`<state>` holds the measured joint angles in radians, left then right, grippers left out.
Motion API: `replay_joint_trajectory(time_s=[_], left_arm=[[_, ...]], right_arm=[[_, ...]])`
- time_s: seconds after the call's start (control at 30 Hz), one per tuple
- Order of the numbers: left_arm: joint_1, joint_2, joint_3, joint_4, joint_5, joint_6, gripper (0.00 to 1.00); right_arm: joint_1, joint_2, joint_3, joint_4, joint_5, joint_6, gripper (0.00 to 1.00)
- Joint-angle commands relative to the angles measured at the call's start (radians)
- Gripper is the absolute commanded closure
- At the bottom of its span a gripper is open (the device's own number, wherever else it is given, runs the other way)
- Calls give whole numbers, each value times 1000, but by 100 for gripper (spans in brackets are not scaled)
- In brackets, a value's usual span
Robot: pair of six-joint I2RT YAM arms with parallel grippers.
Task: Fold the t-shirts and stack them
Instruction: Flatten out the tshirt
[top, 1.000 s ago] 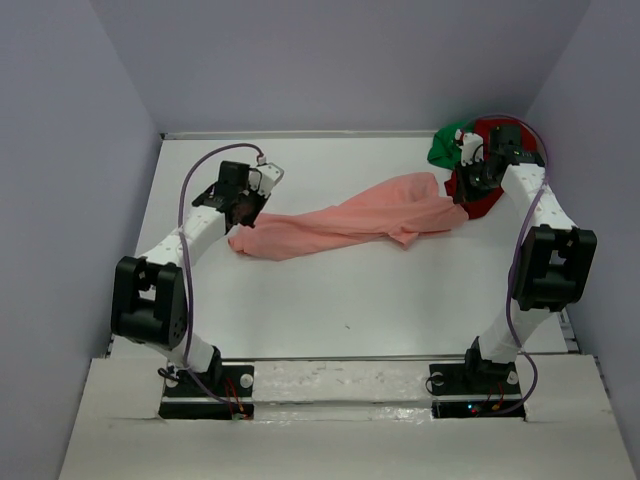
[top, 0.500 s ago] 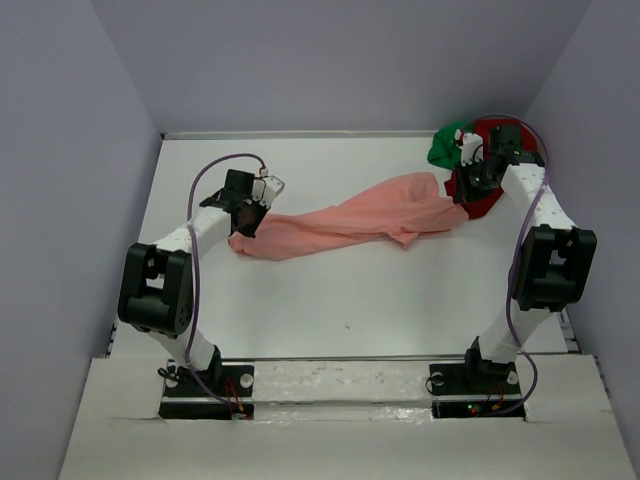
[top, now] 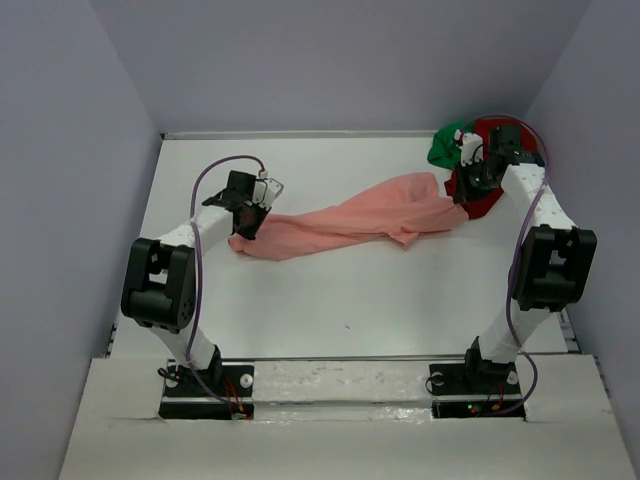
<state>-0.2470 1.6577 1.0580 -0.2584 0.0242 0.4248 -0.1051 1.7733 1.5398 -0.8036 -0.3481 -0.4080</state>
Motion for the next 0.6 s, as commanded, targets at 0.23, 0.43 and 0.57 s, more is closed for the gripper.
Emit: replay_joint_trajectory(time_s=[0.23, 0.43, 0.57], left_arm=[[31, 17, 66, -33, 3, -46, 67], [58, 43, 80, -59, 31, -61, 68], [68, 57, 89, -79, 66, -64, 69]], right_arm=[[-7, -25, -4, 4, -2, -15, 100], [-7, -26, -6, 1, 3, -18, 100], [-7, -23, -3, 0, 3, -18, 100]])
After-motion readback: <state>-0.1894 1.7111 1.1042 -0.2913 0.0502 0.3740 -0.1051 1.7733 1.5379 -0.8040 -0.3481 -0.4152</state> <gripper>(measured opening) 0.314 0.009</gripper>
